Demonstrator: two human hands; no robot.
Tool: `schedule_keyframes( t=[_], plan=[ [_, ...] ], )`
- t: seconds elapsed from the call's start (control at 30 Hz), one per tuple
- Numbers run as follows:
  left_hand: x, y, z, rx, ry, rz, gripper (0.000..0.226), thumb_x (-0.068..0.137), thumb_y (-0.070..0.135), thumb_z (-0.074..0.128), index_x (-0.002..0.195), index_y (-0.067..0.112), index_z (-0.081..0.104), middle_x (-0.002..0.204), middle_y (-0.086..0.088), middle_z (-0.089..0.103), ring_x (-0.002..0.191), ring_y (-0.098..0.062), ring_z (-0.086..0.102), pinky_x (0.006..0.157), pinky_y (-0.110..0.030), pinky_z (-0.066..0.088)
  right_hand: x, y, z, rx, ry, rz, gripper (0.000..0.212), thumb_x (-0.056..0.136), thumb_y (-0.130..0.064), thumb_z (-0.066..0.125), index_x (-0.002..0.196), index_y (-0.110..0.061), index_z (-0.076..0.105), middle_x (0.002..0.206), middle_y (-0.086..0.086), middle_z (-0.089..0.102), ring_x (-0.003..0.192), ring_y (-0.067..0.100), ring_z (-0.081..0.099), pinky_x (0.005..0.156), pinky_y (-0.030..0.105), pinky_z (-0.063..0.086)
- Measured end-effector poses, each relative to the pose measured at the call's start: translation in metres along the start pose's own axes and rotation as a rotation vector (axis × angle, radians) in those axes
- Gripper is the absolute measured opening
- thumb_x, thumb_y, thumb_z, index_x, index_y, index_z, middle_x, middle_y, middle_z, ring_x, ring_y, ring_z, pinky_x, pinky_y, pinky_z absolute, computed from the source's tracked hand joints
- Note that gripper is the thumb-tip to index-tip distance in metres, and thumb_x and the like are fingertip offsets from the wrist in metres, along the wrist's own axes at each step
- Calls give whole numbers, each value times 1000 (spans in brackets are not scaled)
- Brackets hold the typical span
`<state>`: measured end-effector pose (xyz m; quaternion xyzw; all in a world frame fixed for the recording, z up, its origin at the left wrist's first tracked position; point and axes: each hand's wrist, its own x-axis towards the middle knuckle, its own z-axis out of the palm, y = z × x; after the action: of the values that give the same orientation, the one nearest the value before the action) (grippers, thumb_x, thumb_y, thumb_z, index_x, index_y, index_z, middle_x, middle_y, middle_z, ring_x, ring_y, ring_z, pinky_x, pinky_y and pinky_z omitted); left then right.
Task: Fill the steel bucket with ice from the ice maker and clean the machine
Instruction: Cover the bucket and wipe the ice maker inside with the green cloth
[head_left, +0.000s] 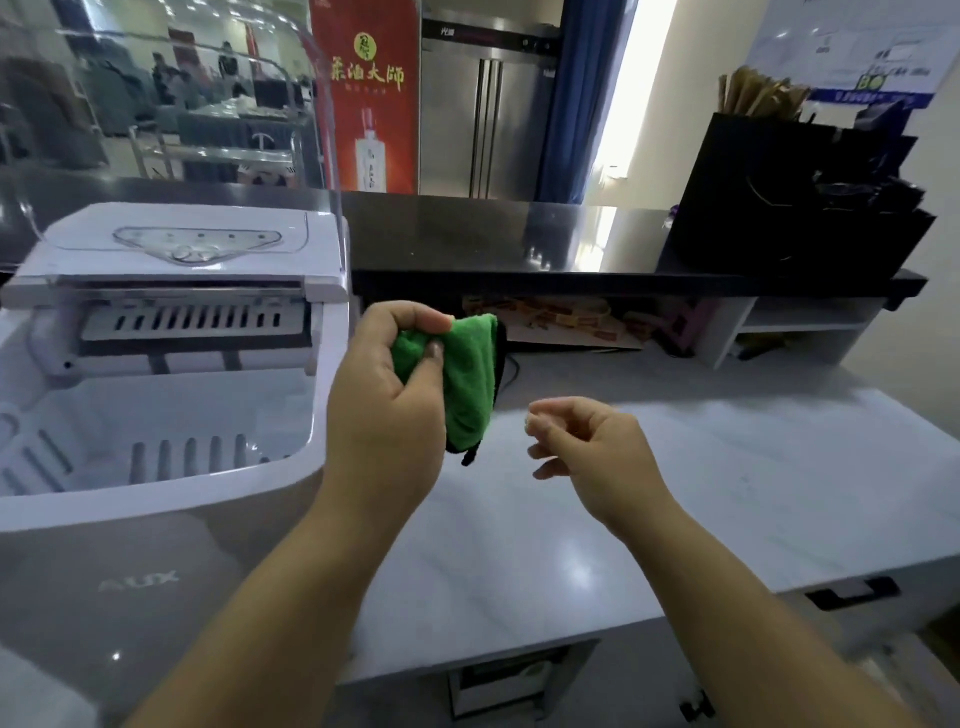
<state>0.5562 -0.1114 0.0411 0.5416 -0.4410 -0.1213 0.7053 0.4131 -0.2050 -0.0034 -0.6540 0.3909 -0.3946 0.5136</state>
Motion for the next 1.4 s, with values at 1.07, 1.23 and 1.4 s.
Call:
schedule_keyframes(
  t=[1.07, 1.23, 1.4],
  plan=[
    [-23, -83, 44, 76, 0, -299, 38, 92, 3, 52, 77, 38, 59, 92, 0, 64, 87, -27, 61, 75, -58, 53, 34, 126, -34, -766, -149, 121, 25, 93, -18, 58, 118, -15, 61, 111, -2, 60, 77, -1, 54, 62, 8, 38],
    [-16, -65, 48, 68, -7, -209, 34, 89, 6, 53, 85, 40, 55, 96, 2, 65, 90, -20, 62, 76, -55, 54, 36, 86, -38, -547, -16, 10, 14, 89, -31, 63, 97, -20, 67, 90, -11, 64, 77, 6, 58, 71, 26, 48],
    [-8, -40, 52, 57, -12, -91, 33, 90, 4, 56, 97, 36, 50, 104, -2, 63, 94, -16, 62, 78, -50, 56, 32, 36, -35, -235, -61, -80, 16, 88, -36, 63, 95, -23, 68, 89, -5, 69, 82, 14, 64, 67, 33, 57]
  ],
)
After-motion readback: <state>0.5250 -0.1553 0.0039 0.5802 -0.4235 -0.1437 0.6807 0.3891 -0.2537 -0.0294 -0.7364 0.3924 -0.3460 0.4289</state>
